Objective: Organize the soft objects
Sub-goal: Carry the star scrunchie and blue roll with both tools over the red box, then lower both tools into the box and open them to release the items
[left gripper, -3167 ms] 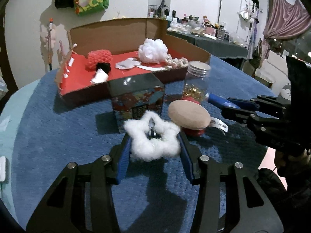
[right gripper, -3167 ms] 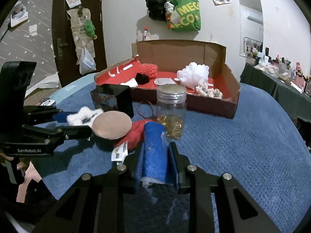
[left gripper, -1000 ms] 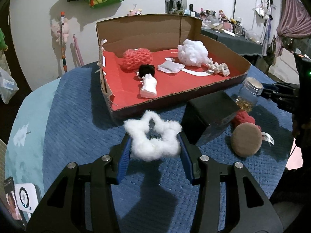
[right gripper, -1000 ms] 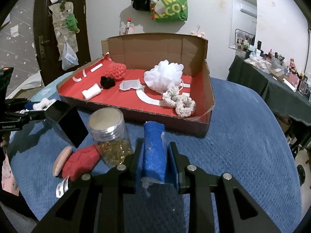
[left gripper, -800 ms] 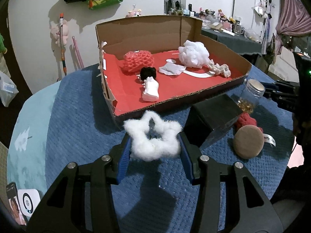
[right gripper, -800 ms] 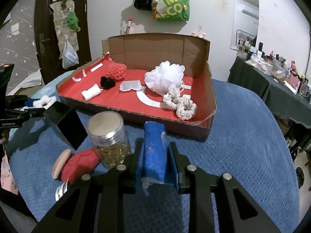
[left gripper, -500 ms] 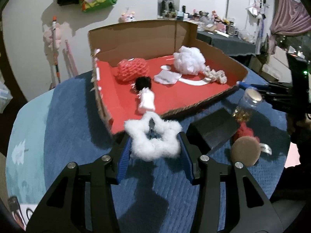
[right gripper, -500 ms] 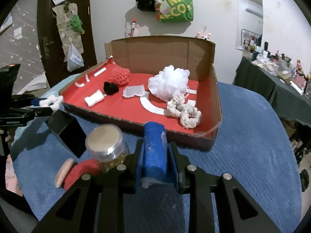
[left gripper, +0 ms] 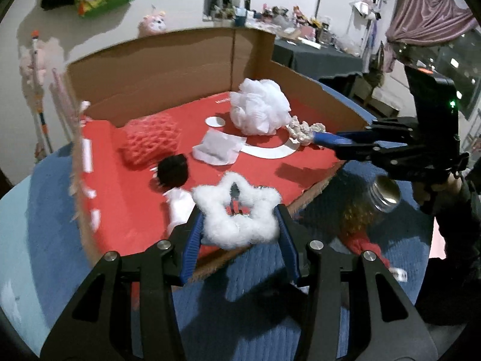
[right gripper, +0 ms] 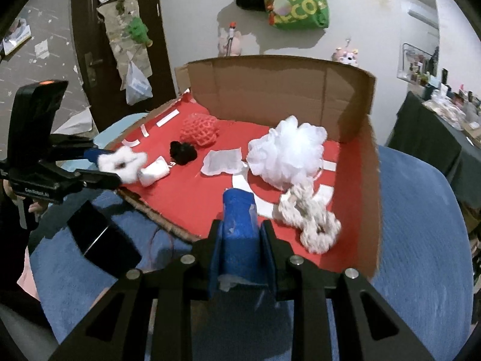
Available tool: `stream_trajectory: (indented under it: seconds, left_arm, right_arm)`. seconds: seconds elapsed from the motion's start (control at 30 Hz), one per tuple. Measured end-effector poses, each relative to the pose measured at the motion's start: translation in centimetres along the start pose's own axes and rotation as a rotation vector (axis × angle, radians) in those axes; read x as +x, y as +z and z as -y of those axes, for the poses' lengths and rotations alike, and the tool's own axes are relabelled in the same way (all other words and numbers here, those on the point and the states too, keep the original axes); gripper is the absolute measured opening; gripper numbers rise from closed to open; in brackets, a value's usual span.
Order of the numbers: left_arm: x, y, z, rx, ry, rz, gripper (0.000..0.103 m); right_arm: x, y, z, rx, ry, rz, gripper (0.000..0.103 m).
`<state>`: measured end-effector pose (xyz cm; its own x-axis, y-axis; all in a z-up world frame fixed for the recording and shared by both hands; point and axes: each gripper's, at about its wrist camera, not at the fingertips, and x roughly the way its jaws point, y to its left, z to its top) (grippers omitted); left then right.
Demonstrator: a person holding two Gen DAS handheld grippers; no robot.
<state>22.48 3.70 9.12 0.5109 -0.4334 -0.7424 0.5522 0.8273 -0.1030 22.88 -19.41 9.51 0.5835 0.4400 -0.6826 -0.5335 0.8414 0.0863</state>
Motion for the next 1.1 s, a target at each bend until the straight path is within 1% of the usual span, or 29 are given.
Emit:
stream_trajectory:
  seconds: [0.2,0.33,0.47,0.57,0.73,1.1]
  left_arm:
    - [3.6,1.6,-0.4,0.014,-0.022,-0.078,0.044]
    - [5.3,2.1,-0.7,0.025,-0.014,-0.128,0.044]
    - [6.4,2.3,-0.9,0.035,0.004,-0.167,0.044]
    - [7.1,2.1,-1.2,0.035,0.007,-0.189,0.045]
    - [8.1,2.0,-1.4,0.027,0.004,-0.208,0.045]
    - [8.3,2.2,-1.4,0.037,0.011,-0.192,0.047]
  right_arm:
    - [3.6,1.6,0.8,-0.014,0.021,-0.085,0.027]
    - [5.3,2.0,1.0,-0.033,0.034,-0.125,0.027]
    - [6.5,2.1,0.8,-0.069,-0.003,-0.154,0.027]
    - [7.2,2.1,1.0,-0.072,-0.012,-0.166,0.027]
    - [7.5,2.2,1.1,-0.082,-0.021,-0.172,0.027]
    - [7.6,2.3,1.2,-0.088,-0.029,-0.174,0.029]
